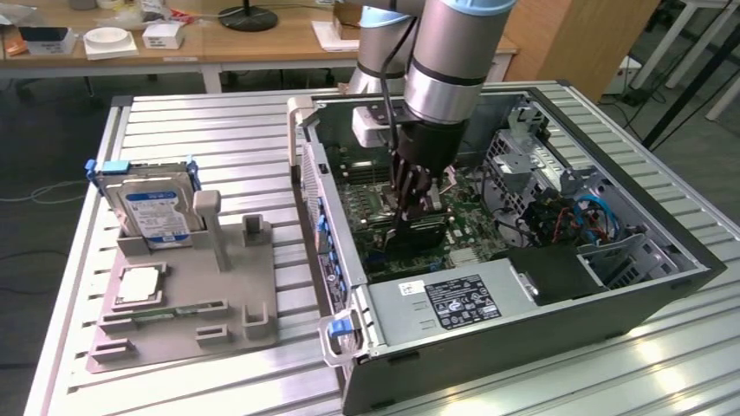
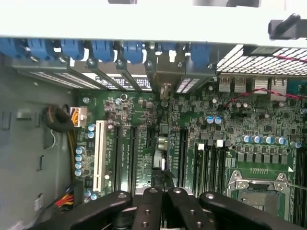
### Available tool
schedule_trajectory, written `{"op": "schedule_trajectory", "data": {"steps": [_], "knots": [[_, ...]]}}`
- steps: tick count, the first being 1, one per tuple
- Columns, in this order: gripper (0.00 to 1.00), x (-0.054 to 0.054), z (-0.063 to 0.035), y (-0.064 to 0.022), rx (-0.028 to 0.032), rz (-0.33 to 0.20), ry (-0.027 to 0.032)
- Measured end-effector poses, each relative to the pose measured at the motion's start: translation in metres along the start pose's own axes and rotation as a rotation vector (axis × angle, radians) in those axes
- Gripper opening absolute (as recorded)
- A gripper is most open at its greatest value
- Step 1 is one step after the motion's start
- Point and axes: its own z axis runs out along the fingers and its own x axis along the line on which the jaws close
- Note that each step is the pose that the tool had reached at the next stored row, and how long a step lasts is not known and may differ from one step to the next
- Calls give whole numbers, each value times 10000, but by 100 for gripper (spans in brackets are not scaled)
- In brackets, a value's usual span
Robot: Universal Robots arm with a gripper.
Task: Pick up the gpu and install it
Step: 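Press down on the gpu until it lock into place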
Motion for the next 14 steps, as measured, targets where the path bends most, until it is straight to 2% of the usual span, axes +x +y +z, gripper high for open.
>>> {"op": "schedule_trajectory", "data": {"steps": [14], "knots": [[11, 0, 1, 0, 1, 0, -2]]}}
